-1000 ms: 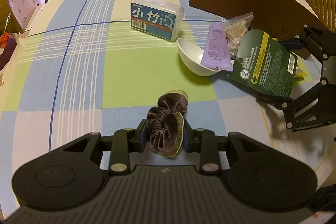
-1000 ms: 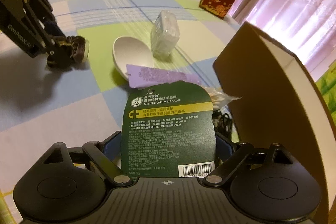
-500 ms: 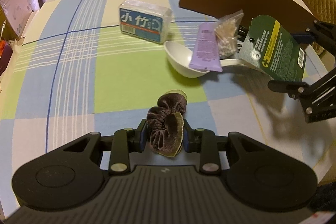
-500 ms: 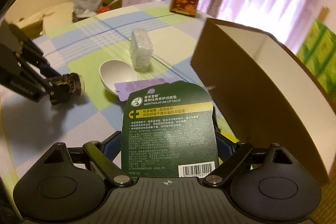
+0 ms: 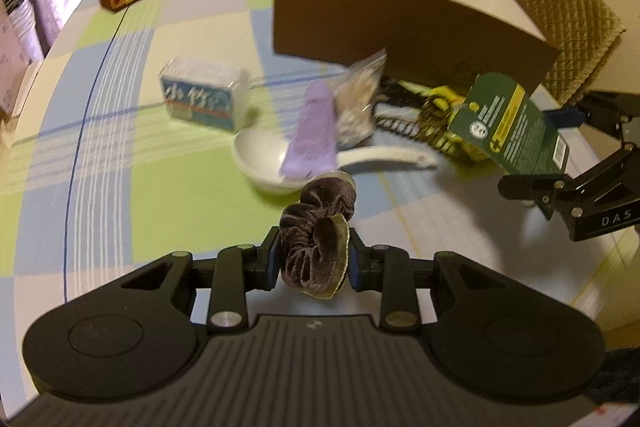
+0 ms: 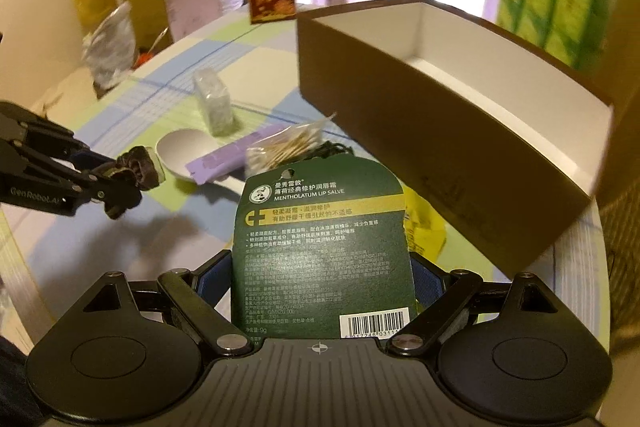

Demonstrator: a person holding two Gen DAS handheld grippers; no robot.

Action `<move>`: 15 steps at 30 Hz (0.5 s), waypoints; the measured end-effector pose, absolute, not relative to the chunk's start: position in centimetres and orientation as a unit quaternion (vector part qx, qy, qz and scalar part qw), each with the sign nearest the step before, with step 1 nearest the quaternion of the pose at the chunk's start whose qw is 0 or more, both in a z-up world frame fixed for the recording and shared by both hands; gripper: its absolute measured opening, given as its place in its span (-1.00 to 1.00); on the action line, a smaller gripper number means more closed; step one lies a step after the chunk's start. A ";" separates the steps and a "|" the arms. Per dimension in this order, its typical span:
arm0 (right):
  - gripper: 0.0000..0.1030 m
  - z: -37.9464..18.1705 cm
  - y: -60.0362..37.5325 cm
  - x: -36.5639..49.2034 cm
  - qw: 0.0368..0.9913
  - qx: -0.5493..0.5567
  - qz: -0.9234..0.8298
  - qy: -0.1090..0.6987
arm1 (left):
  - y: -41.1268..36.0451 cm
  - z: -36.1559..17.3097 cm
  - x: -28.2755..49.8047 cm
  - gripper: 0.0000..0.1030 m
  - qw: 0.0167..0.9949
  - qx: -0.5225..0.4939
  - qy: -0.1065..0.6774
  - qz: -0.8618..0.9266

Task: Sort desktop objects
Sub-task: 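Carry the scrunchie in left tool and the card in right tool over the brown box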

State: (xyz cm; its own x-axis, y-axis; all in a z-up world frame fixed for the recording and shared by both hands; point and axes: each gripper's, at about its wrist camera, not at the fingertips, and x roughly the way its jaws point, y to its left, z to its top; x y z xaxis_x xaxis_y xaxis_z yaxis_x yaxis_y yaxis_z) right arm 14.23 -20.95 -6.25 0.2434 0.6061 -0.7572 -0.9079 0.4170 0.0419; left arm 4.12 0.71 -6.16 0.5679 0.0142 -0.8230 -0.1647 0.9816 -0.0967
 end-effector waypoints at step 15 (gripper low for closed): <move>0.69 -2.0 -23.2 17.5 0.787 -0.150 0.477 0.361 | -2.8 -1.9 9.7 -0.47 0.913 -0.053 0.405 -0.004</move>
